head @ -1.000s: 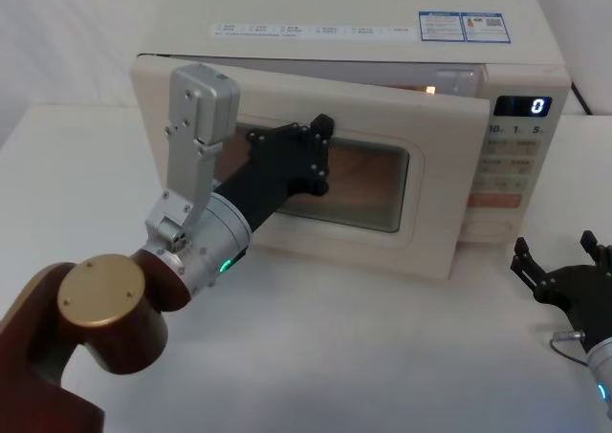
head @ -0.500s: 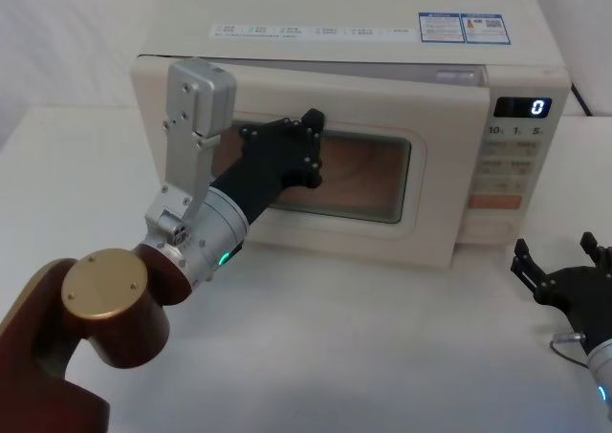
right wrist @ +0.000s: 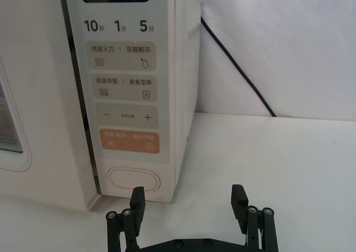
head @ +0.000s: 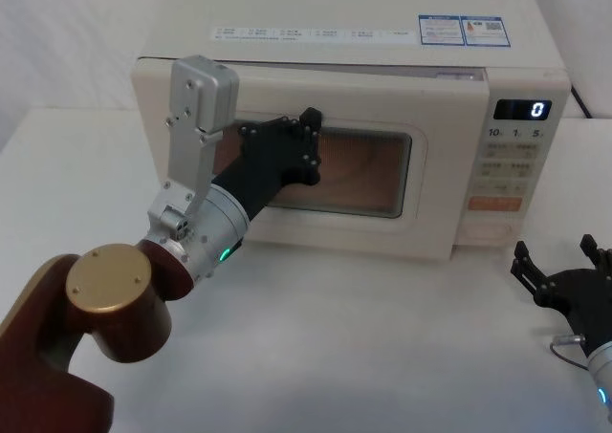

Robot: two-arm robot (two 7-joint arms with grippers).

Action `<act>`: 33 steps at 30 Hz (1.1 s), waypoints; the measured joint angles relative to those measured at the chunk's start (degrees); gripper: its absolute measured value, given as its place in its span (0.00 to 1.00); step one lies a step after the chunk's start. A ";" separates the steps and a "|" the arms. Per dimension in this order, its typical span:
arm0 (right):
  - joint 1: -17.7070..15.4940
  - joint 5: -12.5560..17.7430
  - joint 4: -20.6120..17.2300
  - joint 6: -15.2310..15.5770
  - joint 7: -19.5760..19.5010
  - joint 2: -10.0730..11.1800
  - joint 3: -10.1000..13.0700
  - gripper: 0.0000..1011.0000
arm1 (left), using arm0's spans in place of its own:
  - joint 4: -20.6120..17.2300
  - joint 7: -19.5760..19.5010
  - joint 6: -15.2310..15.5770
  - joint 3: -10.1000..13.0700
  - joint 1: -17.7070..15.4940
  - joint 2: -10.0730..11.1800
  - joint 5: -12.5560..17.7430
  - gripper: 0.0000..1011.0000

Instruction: Press the button to open the microwave door with one hand; close the microwave door with the other hand.

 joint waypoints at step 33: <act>0.00 0.00 0.00 0.00 0.00 0.00 0.00 0.99 | 2.80 -0.50 0.33 0.00 -2.44 -1.37 1.72 0.00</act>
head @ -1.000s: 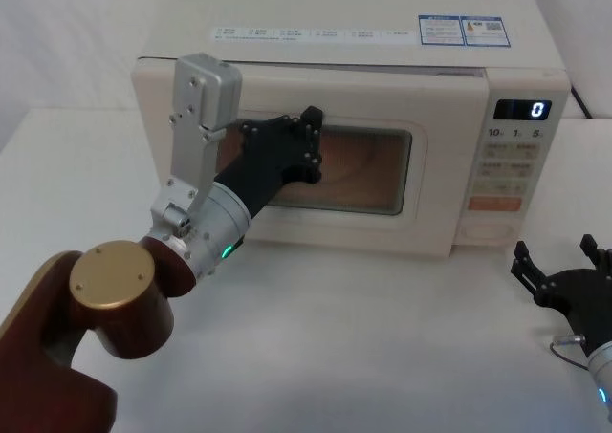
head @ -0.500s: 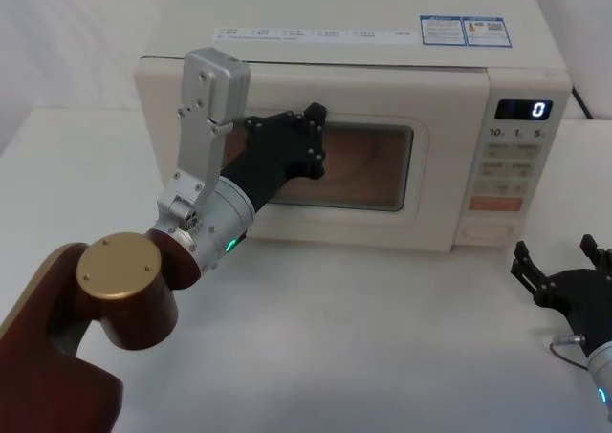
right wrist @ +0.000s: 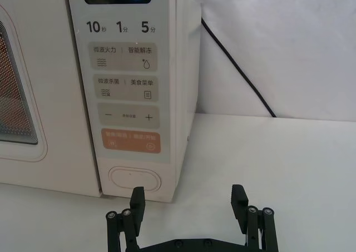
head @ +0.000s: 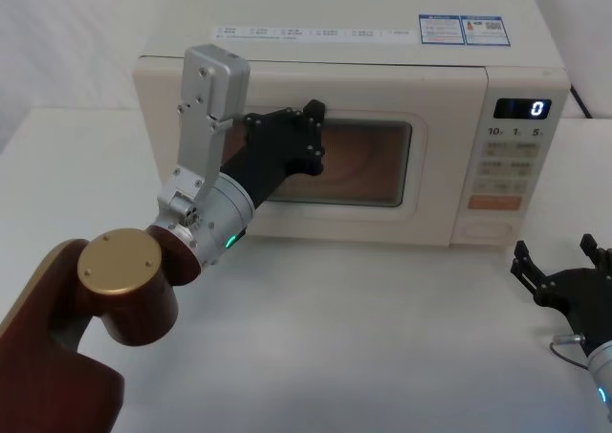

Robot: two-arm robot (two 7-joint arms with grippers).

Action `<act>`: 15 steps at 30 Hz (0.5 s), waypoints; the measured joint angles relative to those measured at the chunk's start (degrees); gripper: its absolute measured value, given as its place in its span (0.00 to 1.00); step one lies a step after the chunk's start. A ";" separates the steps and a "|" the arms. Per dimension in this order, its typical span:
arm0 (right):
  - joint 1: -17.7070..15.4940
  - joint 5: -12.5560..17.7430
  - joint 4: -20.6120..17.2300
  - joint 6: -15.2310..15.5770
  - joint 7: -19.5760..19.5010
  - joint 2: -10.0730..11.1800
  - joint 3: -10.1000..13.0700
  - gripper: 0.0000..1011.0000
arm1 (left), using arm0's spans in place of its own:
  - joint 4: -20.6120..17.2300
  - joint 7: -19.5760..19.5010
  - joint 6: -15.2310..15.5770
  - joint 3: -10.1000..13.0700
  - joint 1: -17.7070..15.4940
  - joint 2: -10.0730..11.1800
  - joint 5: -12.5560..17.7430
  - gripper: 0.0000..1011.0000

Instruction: Press the button to open the microwave door with one hand; close the microwave door with the other hand.

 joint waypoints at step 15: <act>0.00 0.00 0.00 0.00 0.00 0.00 0.00 0.99 | 0.18 -0.06 -0.13 -0.28 -0.08 -0.28 0.09 0.00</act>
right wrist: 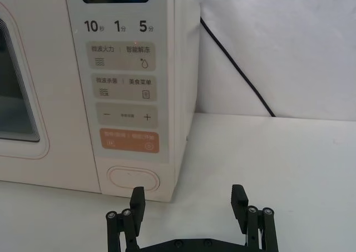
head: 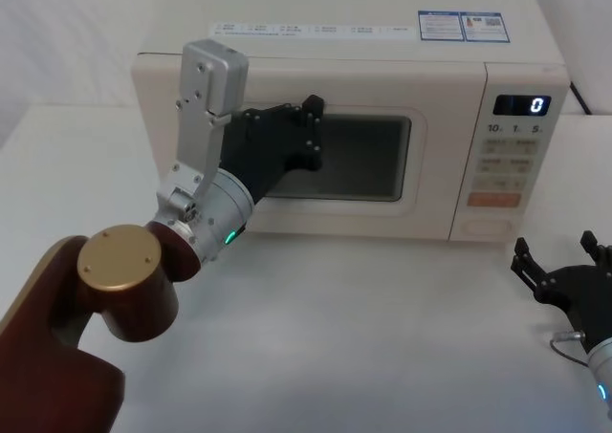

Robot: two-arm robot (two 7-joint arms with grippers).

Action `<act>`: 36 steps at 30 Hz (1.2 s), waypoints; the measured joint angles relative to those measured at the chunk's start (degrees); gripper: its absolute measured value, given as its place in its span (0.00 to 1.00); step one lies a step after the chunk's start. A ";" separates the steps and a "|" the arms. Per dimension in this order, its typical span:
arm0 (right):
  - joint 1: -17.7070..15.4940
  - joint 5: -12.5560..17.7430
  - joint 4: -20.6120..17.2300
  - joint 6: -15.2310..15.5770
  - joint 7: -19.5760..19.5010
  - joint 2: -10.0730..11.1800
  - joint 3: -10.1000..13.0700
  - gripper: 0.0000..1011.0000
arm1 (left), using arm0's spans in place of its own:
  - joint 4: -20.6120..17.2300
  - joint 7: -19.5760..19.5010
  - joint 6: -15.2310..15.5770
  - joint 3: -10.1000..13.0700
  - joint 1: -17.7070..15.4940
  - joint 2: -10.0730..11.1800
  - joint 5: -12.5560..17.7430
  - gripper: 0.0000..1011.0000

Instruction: Press the button to open the microwave door with one hand; close the microwave door with the other hand.

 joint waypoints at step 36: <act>0.00 0.00 0.00 0.00 0.00 0.00 0.00 0.99 | -15.24 1.76 -2.62 -8.64 21.53 7.13 -4.74 0.00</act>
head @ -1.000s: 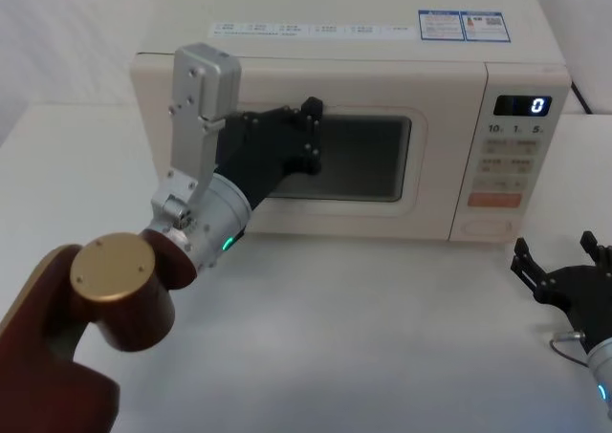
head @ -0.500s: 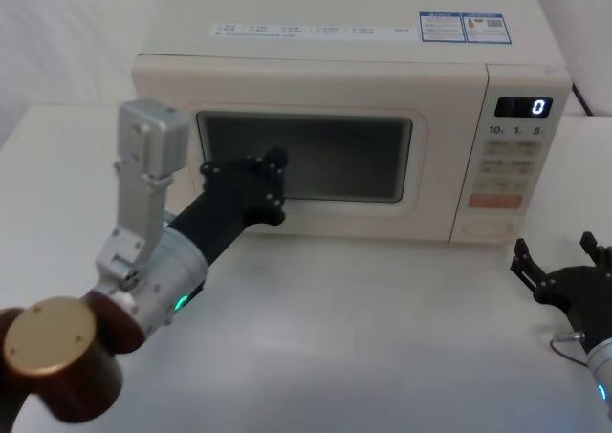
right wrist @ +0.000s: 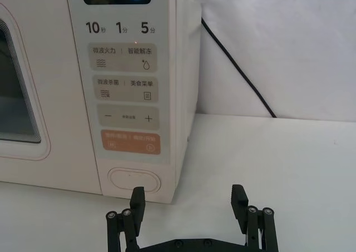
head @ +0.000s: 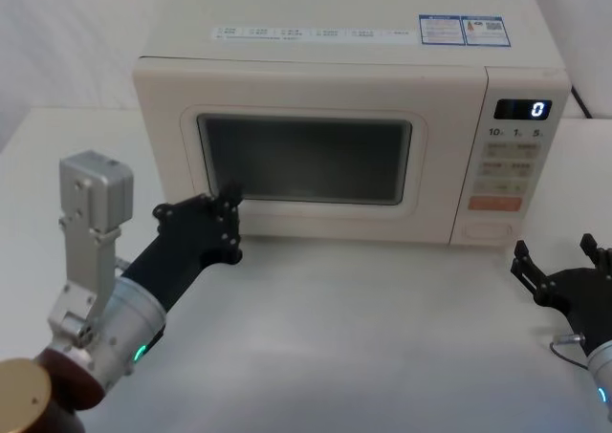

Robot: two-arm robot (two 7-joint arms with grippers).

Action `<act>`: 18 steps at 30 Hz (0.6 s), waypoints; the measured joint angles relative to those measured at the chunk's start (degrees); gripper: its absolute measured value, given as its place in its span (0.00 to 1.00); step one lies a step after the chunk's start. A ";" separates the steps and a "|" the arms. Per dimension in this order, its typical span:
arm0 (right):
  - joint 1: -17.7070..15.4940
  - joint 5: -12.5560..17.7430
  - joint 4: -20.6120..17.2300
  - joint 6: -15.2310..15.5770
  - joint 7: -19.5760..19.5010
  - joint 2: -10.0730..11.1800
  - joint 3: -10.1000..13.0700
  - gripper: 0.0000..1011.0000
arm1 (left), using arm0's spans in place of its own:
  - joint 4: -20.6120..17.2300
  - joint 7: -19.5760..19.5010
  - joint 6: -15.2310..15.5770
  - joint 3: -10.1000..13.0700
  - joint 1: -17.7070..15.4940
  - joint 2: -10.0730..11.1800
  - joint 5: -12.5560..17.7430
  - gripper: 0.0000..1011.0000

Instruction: Press the button to open the microwave door with one hand; close the microwave door with the other hand.

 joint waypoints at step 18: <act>0.00 0.00 0.00 0.00 0.01 0.00 0.00 0.99 | 5.82 1.67 -2.75 -2.31 3.24 -1.66 1.17 0.00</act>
